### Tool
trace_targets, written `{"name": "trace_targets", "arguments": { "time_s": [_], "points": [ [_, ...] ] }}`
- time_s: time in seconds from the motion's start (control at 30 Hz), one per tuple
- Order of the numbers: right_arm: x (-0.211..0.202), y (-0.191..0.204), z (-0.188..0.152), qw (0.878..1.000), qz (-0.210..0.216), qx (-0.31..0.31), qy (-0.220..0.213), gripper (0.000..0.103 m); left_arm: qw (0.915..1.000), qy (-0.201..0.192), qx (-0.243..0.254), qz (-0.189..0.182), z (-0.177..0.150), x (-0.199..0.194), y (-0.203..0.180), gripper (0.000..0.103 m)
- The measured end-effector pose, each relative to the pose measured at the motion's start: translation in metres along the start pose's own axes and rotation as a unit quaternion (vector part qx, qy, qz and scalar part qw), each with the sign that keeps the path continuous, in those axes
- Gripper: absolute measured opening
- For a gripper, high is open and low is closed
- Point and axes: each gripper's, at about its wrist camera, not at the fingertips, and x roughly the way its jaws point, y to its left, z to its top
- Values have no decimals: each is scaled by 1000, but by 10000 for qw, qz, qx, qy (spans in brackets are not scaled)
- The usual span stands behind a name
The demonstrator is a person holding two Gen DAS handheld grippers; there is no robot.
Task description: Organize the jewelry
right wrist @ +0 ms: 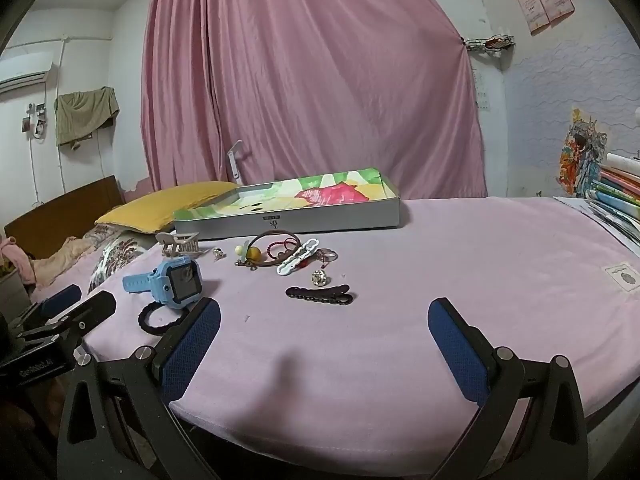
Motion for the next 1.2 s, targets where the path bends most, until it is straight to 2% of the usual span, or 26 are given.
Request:
{"name": "trace_targets", "arguments": {
  "time_s": [1.2],
  "points": [
    [4, 1, -4, 10000, 47, 29, 71, 102, 10000, 73, 49, 10, -3, 7, -1, 102]
  ]
}}
